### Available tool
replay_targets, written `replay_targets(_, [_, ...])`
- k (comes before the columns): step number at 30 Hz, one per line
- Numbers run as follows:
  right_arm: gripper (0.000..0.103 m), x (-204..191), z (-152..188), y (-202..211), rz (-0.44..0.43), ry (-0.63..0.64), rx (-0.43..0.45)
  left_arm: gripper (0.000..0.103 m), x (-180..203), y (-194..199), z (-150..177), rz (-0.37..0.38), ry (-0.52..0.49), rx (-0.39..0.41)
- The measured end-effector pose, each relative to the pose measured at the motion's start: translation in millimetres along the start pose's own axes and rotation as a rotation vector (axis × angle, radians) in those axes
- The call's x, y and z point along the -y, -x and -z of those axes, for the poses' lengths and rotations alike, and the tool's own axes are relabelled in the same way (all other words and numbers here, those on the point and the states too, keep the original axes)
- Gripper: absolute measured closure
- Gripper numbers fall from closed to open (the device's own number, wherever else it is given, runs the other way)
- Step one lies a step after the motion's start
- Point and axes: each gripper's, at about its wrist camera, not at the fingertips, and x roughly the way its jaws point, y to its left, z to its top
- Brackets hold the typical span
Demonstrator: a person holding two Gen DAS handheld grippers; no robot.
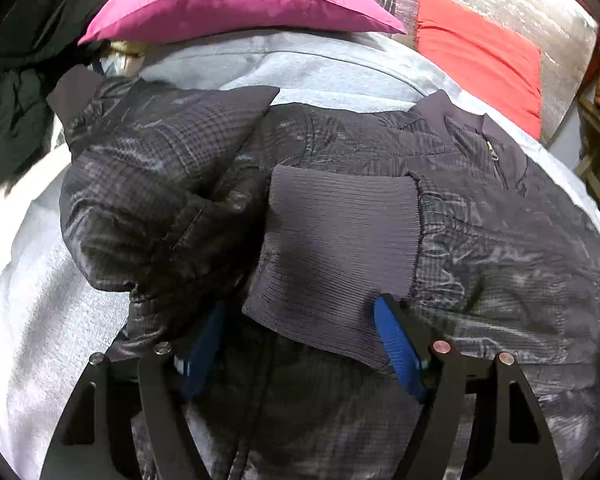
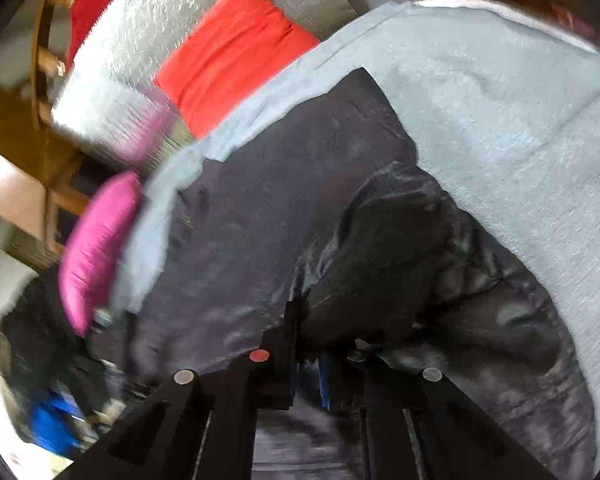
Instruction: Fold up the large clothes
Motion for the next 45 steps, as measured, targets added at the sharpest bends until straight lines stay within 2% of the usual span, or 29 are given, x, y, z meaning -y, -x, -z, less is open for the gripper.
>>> replay_targets(1, [0.095, 2, -5, 4, -0.021, -0.009, 0.011, 0.027, 2, 0, -1, -0.001, 0.000, 0.002])
replay_targets(2, [0.089, -1, -7, 6, -0.032, -0.007, 0.014, 0.027, 0, 3, -1, 0.006, 0.009, 0.002])
replay_targets(4, [0.070, -8, -5, 21, -0.015, 0.026, 0.005, 0.027, -3, 9, -1, 0.018, 0.031, 0.000])
replay_targets(5, [0.041, -11, -3, 28, -0.030, 0.044, -0.001, 0.027, -6, 18, -1, 0.028, 0.053, 0.010])
replay_targets(6, [0.030, -15, 0, 39, -0.042, 0.065, 0.016, 0.027, -8, 28, 0, 0.040, 0.067, 0.038])
replay_targets(9, [0.030, -32, 10, 57, -0.045, 0.131, 0.035, 0.022, -4, 42, 1, 0.006, 0.018, 0.116])
replay_targets(10, [0.030, -38, 14, 64, -0.048, 0.156, 0.041, 0.022, -1, 36, 2, -0.013, -0.006, 0.099])
replay_targets(12, [0.030, -57, 22, 70, -0.053, 0.237, 0.050, 0.023, 0, 10, 3, -0.053, -0.038, -0.001])
replay_targets(13, [0.030, -71, 24, 70, -0.057, 0.281, 0.058, 0.022, -1, 1, 6, -0.051, -0.040, -0.015])
replay_targets(14, [0.030, -80, 26, 68, -0.050, 0.318, 0.067, 0.022, -2, 1, 7, -0.050, -0.042, 0.003])
replay_targets(16, [0.030, -105, 28, 60, -0.022, 0.427, 0.112, 0.022, -1, 2, 8, -0.062, -0.052, 0.008])
replay_targets(18, [0.030, -118, 28, 39, 0.045, 0.511, 0.147, 0.022, -2, 2, 8, -0.059, -0.049, 0.004])
replay_targets(19, [0.030, -116, 24, 22, 0.089, 0.516, 0.122, 0.022, -2, 2, 8, -0.058, -0.049, 0.005])
replay_targets(20, [0.030, -107, 20, 0, 0.142, 0.499, 0.059, 0.022, -2, 3, 7, -0.058, -0.050, 0.006])
replay_targets(21, [0.030, -96, 17, -25, 0.191, 0.467, -0.028, 0.022, -2, 5, 7, -0.051, -0.052, 0.009])
replay_targets(22, [0.030, -90, 17, -34, 0.193, 0.464, -0.046, 0.023, 0, 8, 8, -0.037, -0.055, 0.010])
replay_targets(24, [0.031, -100, 23, -18, 0.176, 0.505, 0.020, 0.023, -10, 23, 6, 0.046, -0.060, 0.025])
replay_targets(25, [0.031, -103, 25, -10, 0.138, 0.506, 0.036, 0.023, -17, 32, 6, 0.094, -0.055, 0.039])
replay_targets(27, [0.031, -111, 32, 3, 0.137, 0.546, 0.073, 0.023, -38, 48, 4, 0.177, -0.035, 0.071])
replay_targets(30, [0.031, -125, 42, 9, 0.146, 0.619, 0.092, 0.013, -88, 74, 9, 0.181, 0.058, 0.157])
replay_targets(33, [0.031, -152, 53, 1, 0.147, 0.691, 0.089, 0.013, -152, 84, 12, 0.049, 0.192, 0.217])
replay_targets(36, [0.031, -192, 77, -4, 0.123, 0.802, 0.078, 0.013, -216, 78, 17, -0.108, 0.313, 0.220])
replay_targets(37, [0.031, -210, 86, -8, 0.119, 0.856, 0.076, 0.013, -233, 75, 18, -0.140, 0.348, 0.220])
replay_targets(40, [0.031, -269, 119, -16, 0.076, 1.018, 0.061, 0.013, -295, 65, 31, -0.151, 0.498, 0.236])
replay_targets(42, [0.031, -314, 140, -30, 0.041, 1.096, 0.041, 0.013, -319, 55, 41, -0.169, 0.558, 0.239])
replay_targets(43, [0.031, -335, 149, -38, 0.021, 1.129, 0.032, 0.013, -330, 47, 46, -0.161, 0.594, 0.222])
replay_targets(44, [0.031, -351, 157, -45, 0.006, 1.150, 0.024, 0.013, -340, 37, 52, -0.116, 0.641, 0.189])
replay_targets(45, [0.031, -380, 170, -60, -0.018, 1.176, 0.001, 0.011, -342, 37, 55, -0.095, 0.652, 0.211])
